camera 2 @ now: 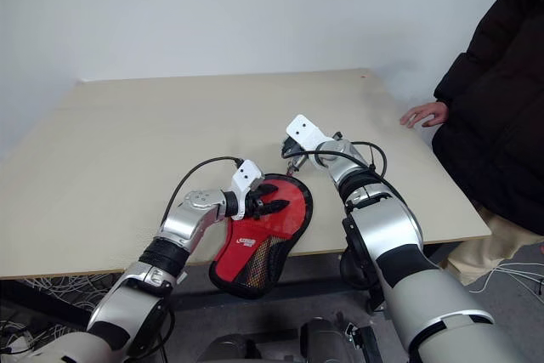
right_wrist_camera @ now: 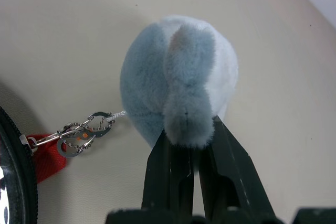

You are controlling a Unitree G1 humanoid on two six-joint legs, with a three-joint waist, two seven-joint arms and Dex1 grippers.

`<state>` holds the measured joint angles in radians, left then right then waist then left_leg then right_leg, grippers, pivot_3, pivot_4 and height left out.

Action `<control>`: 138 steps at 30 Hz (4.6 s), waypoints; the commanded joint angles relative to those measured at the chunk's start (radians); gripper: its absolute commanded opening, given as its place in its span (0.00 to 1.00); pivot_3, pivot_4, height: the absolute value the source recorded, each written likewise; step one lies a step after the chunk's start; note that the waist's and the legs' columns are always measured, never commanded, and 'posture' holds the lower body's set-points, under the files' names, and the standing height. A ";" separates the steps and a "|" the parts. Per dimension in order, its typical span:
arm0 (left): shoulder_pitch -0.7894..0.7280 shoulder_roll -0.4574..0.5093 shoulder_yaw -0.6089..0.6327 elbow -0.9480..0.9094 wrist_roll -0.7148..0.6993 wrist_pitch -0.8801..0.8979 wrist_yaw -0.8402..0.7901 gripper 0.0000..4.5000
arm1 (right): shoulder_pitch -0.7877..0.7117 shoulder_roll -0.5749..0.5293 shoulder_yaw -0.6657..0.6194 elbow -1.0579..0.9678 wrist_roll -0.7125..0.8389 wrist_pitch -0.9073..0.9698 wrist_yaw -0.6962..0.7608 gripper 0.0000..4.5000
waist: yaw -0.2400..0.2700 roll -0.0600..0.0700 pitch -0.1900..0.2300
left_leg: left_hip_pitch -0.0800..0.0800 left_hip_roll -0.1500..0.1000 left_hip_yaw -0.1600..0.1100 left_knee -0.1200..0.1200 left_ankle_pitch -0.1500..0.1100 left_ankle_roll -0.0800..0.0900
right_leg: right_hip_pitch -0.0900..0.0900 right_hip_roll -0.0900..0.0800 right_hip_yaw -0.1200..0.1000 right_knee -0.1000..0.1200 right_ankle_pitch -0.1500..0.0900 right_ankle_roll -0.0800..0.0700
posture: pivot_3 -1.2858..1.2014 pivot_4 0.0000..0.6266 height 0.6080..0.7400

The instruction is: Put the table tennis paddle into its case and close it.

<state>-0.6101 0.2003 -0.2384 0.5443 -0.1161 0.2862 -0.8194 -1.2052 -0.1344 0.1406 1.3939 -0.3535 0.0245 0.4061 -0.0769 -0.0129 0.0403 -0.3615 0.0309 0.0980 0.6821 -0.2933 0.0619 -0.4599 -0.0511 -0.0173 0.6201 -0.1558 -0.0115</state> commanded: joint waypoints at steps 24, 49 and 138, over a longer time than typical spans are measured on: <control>0.036 -0.029 -0.004 0.182 0.083 -0.164 -0.008 0.04 | -0.014 -0.018 -0.024 -0.044 0.028 -0.007 -0.002 0.00 | 0.000 0.000 -0.001 | 0.003 0.000 0.000 0.001 0.000 0.000 | 0.004 0.000 0.000 0.001 0.000 0.000 | 0.52 0.00 1.00; 0.055 -0.035 0.059 0.196 0.043 -0.157 -0.057 0.04 | 0.000 -0.101 0.012 -0.048 0.005 -0.026 0.052 0.00 | 0.000 0.001 -0.001 | 0.003 0.000 0.000 0.001 0.000 0.000 | 0.005 0.000 0.000 0.001 0.000 0.000 | 0.52 0.00 1.00; 0.026 -0.060 0.034 0.201 0.054 -0.154 -0.100 0.03 | 0.205 -0.415 0.219 -0.176 -0.083 -0.321 0.460 0.50 | 0.029 0.007 -0.004 | 0.002 -0.021 -0.026 0.001 0.007 0.015 | 0.022 -0.004 0.005 -0.013 0.001 0.014 | 0.52 0.00 1.00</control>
<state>-0.6055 0.1448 -0.1788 0.7011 -0.0871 0.1082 -0.9155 -0.9680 -0.5313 0.3664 1.2310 -0.4492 -0.2935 0.8152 -0.0478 -0.0058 0.0364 -0.3590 0.0105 0.0724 0.6832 -0.2860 0.0767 -0.4378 -0.0549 -0.0126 0.6075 -0.1548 0.0025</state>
